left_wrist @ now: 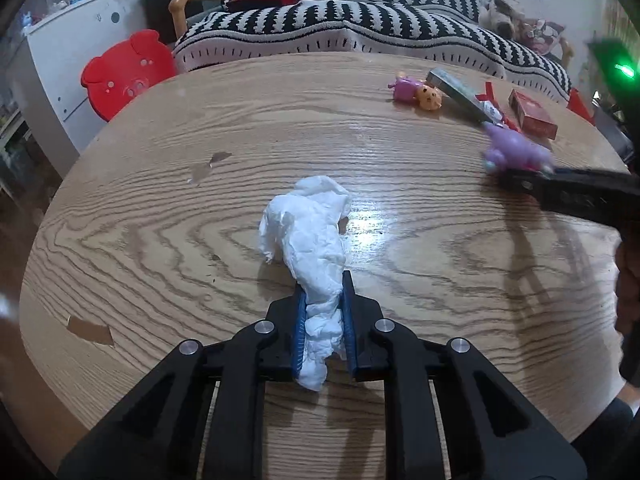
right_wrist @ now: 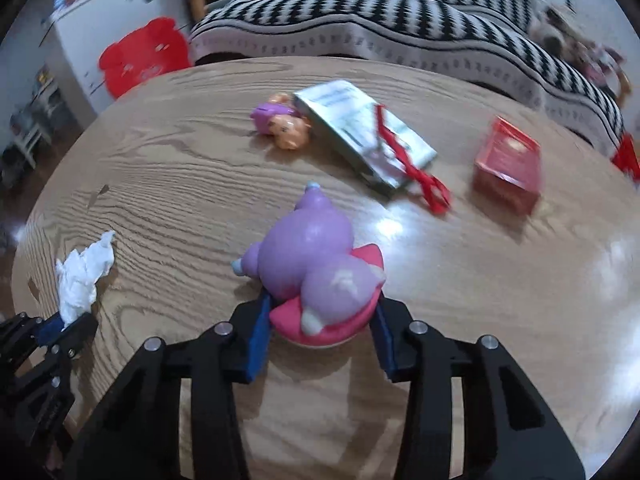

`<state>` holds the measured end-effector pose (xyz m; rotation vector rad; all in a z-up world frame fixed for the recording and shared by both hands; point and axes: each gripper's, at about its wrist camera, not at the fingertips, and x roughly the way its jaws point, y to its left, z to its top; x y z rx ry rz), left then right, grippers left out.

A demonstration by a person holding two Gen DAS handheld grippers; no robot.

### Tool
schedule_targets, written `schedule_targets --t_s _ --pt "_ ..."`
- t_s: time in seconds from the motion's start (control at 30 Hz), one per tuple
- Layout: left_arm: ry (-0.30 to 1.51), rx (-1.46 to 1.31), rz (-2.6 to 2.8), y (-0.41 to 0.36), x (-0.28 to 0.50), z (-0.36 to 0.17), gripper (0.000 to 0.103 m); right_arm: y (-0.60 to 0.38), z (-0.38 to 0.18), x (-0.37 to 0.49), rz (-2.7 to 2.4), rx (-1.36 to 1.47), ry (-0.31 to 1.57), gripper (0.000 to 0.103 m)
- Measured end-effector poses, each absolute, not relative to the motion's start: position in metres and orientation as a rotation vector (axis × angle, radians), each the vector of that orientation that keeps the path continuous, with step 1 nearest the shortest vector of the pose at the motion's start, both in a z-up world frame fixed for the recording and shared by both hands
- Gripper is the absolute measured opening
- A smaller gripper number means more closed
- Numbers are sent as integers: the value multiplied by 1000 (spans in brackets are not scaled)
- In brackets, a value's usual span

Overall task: Collect trash
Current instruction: 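Grasp the white tissue with the left gripper while the right grasps the purple-pink toy, then carry the tissue and purple toy over the black bin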

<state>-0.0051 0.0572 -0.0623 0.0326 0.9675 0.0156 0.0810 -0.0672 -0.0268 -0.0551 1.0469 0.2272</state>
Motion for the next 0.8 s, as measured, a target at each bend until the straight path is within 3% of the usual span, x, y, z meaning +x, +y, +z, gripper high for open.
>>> schedule_targets --t_s 0.6,0.8 --pt "933 34 -145 -1 -34 -51 14 -159 16 -68 106 109 936 43" --pt "907 12 -302 -63 -68 -23 14 -207 42 -123 32 196 842 44"
